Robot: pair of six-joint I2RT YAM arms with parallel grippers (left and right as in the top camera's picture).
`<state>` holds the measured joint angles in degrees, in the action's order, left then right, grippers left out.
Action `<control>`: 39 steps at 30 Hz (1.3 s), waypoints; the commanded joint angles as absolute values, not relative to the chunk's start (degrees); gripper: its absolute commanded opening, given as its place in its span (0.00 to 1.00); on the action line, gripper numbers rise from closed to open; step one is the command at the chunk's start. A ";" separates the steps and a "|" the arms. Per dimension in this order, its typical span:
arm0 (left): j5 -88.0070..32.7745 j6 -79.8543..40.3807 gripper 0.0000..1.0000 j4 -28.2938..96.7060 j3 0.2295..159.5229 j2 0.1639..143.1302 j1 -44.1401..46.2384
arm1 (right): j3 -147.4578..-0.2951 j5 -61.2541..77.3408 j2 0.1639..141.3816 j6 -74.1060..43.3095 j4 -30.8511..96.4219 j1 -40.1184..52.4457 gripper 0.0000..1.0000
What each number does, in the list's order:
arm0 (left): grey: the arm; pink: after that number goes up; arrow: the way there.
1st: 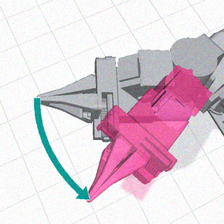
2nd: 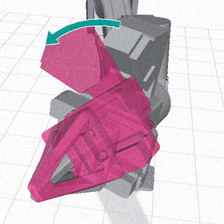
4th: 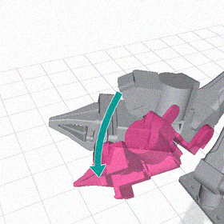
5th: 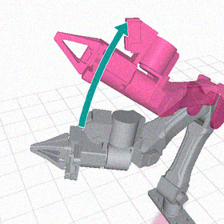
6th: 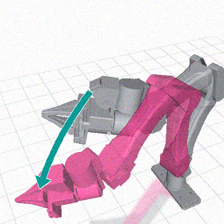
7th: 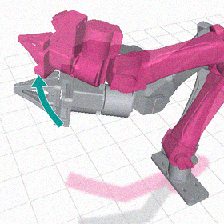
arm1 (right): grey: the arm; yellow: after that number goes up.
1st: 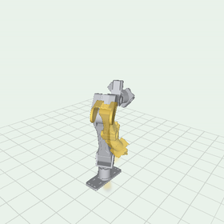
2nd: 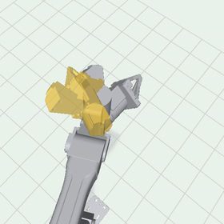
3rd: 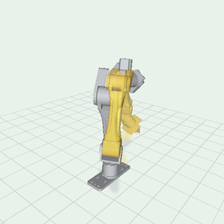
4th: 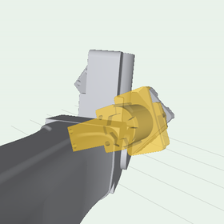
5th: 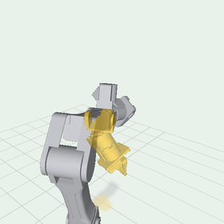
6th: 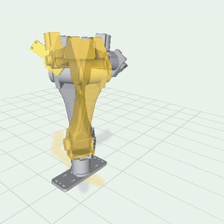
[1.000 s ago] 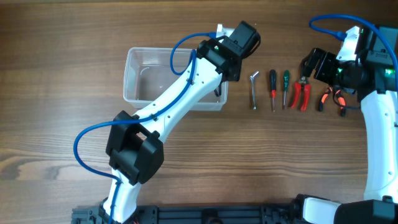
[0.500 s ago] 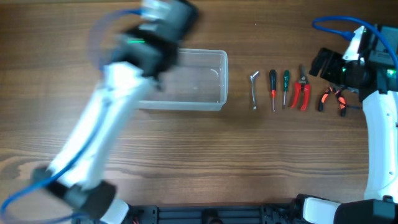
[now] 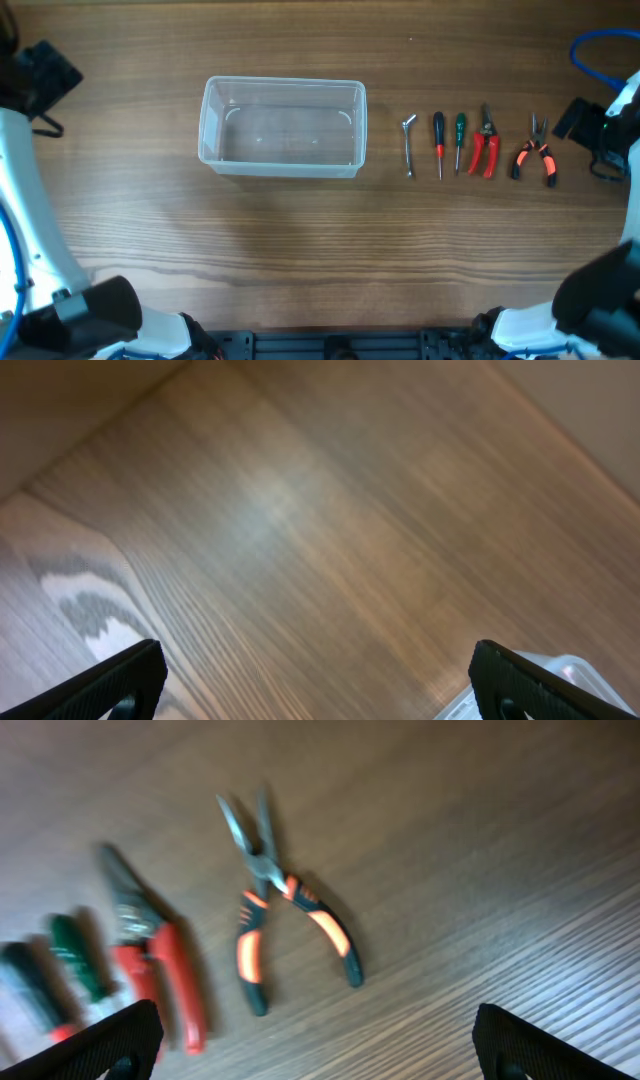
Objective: Pack container
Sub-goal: 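Release the container and retract the left arm to the side, then grasp the orange-black pliers with the right gripper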
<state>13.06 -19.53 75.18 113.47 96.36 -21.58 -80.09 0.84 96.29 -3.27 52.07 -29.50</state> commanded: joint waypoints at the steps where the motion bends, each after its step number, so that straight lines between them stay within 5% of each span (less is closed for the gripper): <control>1: 7.94 -18.39 1.00 75.72 113.62 98.00 -25.17 | -81.28 -0.89 102.19 0.43 52.51 -30.26 0.99; 13: 7.94 -18.39 1.00 75.72 113.62 98.06 -26.55 | -81.25 -1.78 112.27 13.74 48.66 -30.24 0.81; 33: 7.94 -18.39 1.00 75.72 113.62 98.06 -26.52 | -80.12 1.72 116.86 14.81 43.31 -30.24 0.76; 39: 7.94 -18.39 1.00 75.72 113.62 98.06 -26.52 | -80.12 1.76 118.28 14.79 43.11 -30.24 0.67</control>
